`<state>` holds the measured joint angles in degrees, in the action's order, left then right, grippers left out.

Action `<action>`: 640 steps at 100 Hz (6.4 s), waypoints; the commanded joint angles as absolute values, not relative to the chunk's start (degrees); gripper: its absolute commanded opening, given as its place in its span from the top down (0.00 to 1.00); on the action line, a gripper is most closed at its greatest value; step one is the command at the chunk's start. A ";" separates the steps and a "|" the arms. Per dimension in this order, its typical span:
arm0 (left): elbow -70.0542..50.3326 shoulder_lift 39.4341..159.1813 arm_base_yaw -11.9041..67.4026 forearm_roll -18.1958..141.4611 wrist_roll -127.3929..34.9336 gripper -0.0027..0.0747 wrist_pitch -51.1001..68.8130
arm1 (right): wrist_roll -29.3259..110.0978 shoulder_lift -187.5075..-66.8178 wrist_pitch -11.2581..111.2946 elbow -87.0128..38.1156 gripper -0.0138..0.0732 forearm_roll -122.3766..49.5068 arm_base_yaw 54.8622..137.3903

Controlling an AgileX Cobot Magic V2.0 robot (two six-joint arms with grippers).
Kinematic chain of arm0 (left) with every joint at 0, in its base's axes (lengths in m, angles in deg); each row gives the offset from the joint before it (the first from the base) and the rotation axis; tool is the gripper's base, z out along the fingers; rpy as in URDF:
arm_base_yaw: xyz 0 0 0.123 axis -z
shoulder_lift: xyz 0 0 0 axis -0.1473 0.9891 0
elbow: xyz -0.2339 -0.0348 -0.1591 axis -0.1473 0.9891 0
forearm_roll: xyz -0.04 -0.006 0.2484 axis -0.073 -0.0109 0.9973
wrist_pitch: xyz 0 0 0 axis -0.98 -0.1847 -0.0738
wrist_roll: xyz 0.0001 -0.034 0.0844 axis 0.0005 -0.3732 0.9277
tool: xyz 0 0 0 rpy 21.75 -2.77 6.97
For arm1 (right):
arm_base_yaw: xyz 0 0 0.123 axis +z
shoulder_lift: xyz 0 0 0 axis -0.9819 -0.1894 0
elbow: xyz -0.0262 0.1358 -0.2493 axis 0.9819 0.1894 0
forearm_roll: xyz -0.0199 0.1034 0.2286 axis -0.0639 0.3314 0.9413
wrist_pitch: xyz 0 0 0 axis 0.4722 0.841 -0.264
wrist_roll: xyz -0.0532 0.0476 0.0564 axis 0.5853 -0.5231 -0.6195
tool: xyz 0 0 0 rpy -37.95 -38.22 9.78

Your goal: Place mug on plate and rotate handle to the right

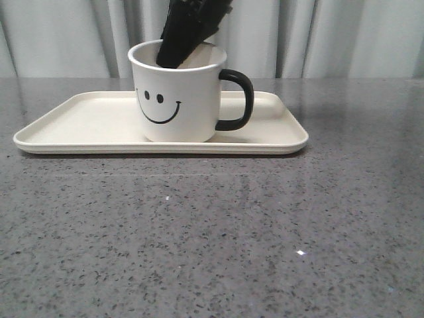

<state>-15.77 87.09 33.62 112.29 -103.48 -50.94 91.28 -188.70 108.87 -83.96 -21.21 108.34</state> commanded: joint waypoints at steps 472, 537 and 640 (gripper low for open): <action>-16.97 86.94 33.89 112.32 -104.01 0.99 -41.08 | 65.81 -148.58 91.35 -82.52 0.64 -12.41 84.04; -16.97 86.94 33.89 112.32 -104.01 0.99 -38.19 | 67.36 -101.94 54.18 -15.37 0.88 -11.22 79.54; -16.97 86.94 33.89 112.21 -104.01 0.99 -37.51 | 67.42 -92.67 47.52 -5.97 0.91 -11.31 77.09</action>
